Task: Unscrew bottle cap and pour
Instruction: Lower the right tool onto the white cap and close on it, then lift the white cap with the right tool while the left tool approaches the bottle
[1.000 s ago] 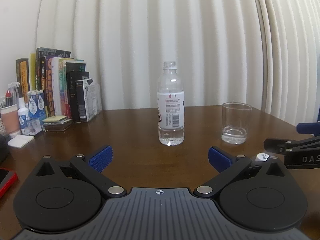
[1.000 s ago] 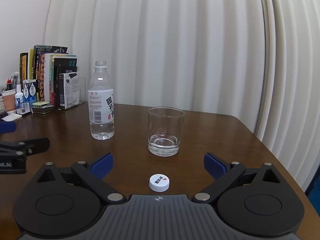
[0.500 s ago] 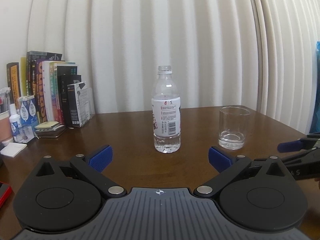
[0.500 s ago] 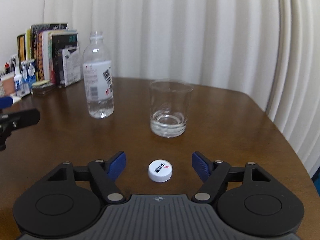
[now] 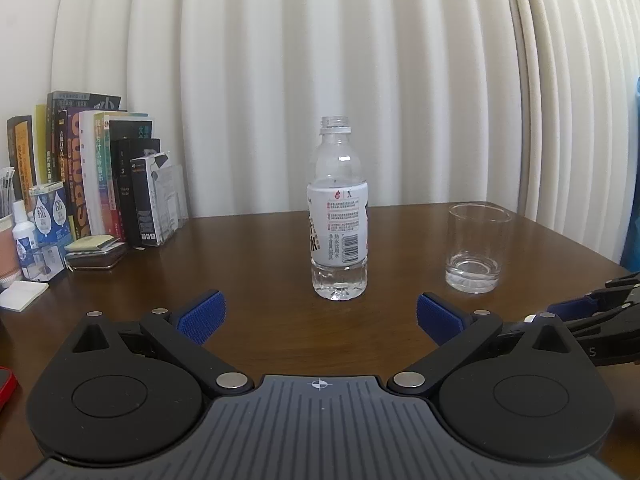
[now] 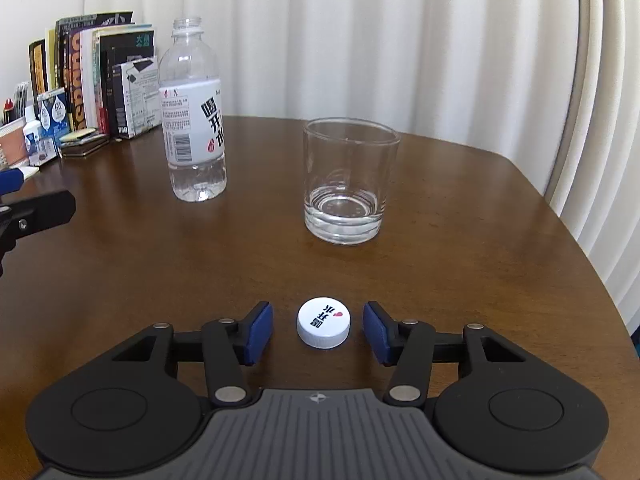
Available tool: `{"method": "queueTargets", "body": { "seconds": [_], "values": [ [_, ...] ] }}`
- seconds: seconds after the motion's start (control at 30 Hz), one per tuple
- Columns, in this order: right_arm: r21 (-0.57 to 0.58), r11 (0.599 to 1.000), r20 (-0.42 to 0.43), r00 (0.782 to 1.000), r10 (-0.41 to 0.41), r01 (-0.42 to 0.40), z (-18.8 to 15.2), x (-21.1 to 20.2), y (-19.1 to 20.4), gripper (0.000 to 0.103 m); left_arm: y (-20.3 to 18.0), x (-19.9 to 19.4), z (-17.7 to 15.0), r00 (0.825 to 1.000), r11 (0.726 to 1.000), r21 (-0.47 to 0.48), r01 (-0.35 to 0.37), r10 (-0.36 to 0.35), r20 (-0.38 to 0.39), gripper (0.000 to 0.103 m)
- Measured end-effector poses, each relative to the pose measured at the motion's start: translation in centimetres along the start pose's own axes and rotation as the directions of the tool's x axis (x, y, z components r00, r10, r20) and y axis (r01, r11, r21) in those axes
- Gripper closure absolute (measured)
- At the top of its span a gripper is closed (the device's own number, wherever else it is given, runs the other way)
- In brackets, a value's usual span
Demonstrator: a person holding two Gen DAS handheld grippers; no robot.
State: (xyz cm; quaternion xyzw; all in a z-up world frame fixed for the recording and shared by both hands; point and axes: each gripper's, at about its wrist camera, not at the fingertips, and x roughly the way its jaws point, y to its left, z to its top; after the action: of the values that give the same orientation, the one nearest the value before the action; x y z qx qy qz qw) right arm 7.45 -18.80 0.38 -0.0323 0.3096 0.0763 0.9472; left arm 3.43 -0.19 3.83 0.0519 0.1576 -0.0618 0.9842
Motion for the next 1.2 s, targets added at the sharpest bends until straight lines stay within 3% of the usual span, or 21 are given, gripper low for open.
{"method": "queueTargets", "body": {
  "seconds": [0.03,0.1,0.23,0.3,0.6,0.93,1.2],
  "values": [
    [0.000,1.000,0.000,1.000,0.002,-0.002,0.0,0.1,-0.1,0.049,0.5,0.3,0.1,1.000,1.000,0.000,0.002,-0.002,-0.001,0.000],
    [0.004,1.000,-0.001,1.000,0.022,-0.022,0.1,0.1,-0.2,0.062,0.4,0.2,0.1,1.000,1.000,0.002,0.004,-0.004,-0.002,0.000],
    [0.012,0.999,-0.003,0.999,0.039,-0.039,0.1,0.1,-0.4,0.065,1.4,0.9,0.3,1.000,1.000,0.006,0.005,-0.005,-0.010,0.000],
    [0.022,0.998,-0.004,0.999,0.053,-0.053,0.2,0.1,-0.6,0.072,1.9,1.3,0.5,1.000,1.000,0.005,0.007,-0.007,-0.012,0.000],
    [0.031,0.996,0.005,0.997,0.083,-0.083,0.1,-0.7,-0.6,0.072,6.1,4.2,2.3,0.999,0.999,-0.013,0.046,-0.045,0.016,0.000],
    [-0.149,0.987,0.064,0.996,0.066,-0.056,1.3,-3.6,0.6,0.072,7.0,5.5,4.1,0.987,0.988,0.022,0.151,-0.152,0.055,0.000],
    [-0.021,0.994,0.091,0.990,0.108,-0.106,0.0,-4.8,-1.1,0.072,6.4,3.9,3.6,0.988,0.989,0.031,0.146,-0.148,0.050,0.000]
  ]
}}
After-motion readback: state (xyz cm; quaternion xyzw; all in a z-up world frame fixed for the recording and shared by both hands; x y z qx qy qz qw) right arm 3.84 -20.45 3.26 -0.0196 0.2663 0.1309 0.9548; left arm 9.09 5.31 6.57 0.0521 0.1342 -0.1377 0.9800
